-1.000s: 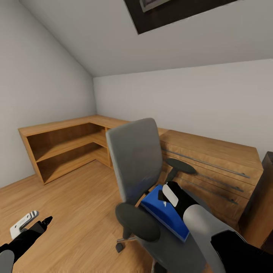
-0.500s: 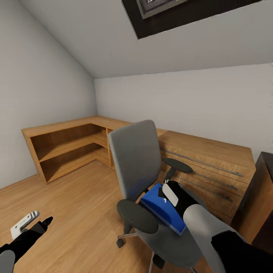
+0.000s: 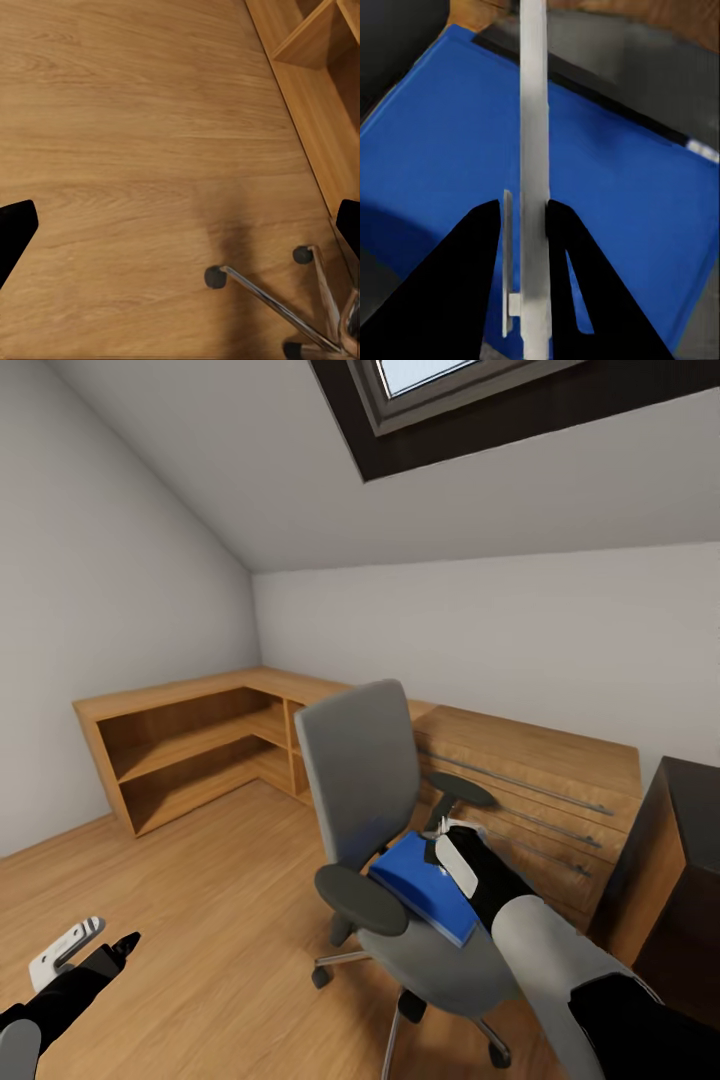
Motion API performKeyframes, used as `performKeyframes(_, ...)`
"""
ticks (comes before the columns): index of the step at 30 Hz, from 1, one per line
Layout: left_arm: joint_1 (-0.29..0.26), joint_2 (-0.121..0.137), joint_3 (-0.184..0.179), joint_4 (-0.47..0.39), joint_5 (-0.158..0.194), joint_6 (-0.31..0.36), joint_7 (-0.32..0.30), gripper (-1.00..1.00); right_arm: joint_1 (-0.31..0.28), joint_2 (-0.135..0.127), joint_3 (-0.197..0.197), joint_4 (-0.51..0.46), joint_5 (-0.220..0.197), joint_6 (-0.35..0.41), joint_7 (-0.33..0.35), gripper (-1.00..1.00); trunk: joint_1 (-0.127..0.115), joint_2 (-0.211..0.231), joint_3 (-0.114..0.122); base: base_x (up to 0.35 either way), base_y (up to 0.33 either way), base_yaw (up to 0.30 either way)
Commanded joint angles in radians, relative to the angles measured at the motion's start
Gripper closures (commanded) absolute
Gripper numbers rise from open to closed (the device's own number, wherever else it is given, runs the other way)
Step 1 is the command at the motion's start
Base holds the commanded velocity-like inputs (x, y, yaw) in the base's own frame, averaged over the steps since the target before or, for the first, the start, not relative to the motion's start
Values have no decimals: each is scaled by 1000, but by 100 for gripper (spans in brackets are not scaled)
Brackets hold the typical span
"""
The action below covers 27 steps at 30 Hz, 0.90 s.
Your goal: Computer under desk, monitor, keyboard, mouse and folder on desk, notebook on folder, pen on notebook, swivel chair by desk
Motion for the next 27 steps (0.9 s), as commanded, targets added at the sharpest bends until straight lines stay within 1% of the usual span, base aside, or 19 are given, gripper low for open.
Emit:
performKeyframes(1, -1, -1, 1, -1, 10, 5, 9, -100, 17, -18, 6, -56, -15, 7, -10, 100, -4, 7, 2, -11, 0, 0)
performKeyframes(3, -1, -1, 0, 0, 9, 5, 9, -100, 80, -51, 6, -202, -15, 46, -13, 100, -12, 21, 8, -25, 0, 0)
performKeyframes(6, -1, -1, 0, 1, 9, 5, 10, -100, 185, -90, -2, -441, -21, 143, -17, 100, -23, 42, 18, -90, 0, 0)
performKeyframes(7, -1, -1, 0, 1, 9, 5, 10, -100, 201, -94, -5, -480, -22, 158, -18, 100, -27, 49, 21, -120, 0, 0)
performKeyframes(9, -1, -1, 0, 3, 9, 4, 10, -100, 260, -107, -17, -624, -24, 211, -22, 100, -35, 63, 27, -202, 0, 0)
performKeyframes(11, -1, -1, 0, 7, 9, 2, 10, -100, 308, -111, -35, -735, -25, 254, -32, 100, -42, 77, 33, -284, 0, 0)
performKeyframes(12, -2, -2, 0, 27, 8, -1, 11, -100, 331, -112, -49, -790, -25, 275, -37, 100, -46, 84, 37, -318, 0, 0)
performKeyframes(14, -2, -1, 0, 59, -1, -4, 9, -100, 344, -112, -57, -822, -26, 286, -40, 100, -54, 98, 43, -284, 0, 0)
performKeyframes(16, -2, -1, 0, 88, -22, -6, 7, -100, 351, -112, -60, -839, -26, 291, -41, 100, -62, 112, 49, -153, 0, 0)
performKeyframes(18, 2, -1, 1, 121, -67, -7, 5, -100, 355, -111, -62, -850, -26, 294, -41, 100, -69, 126, 55, -71, 0, 0)
performKeyframes(19, 17, -1, 1, 187, -136, -13, 5, -100, 357, -111, -65, -868, -26, 294, -42, 100, -73, 133, 58, -18, 0, 0)
performKeyframes(20, 21, 0, 0, 226, -161, -29, 4, -100, 358, -111, -65, -881, -27, 295, -42, 100, -77, 140, 62, -12, 0, 0)
performKeyframes(21, 23, 0, -2, 270, -184, -60, 4, -100, 358, -112, -65, -893, -27, 295, -42, 100, -81, 147, 65, -7, 0, 0)
performKeyframes(23, 24, 1, -7, 319, -204, -108, 3, -100, 361, -112, -65, -903, -27, 295, -42, 100, -88, 161, 71, -5, 0, 0)
performKeyframes(24, 25, 1, -20, 368, -223, -168, 3, -100, 366, -111, -65, -909, -27, 295, -42, 100, -92, 168, 74, -3, 0, 0)
performKeyframes(25, 27, 5, -135, 624, -310, -481, 4, -100, 375, -108, -58, -920, -28, 294, -41, 100, -96, 175, 77, 0, 0, 0)
performKeyframes(26, 27, 6, -138, 638, -312, -489, 4, -100, 375, -108, -56, -920, -28, 294, -41, 100, -100, 182, 80, 0, 0, 0)
performKeyframes(27, 27, 7, -143, 670, -315, -511, 4, -100, 378, -107, -50, -920, -28, 294, -41, 100, -104, 189, 84, 0, 0, 0)
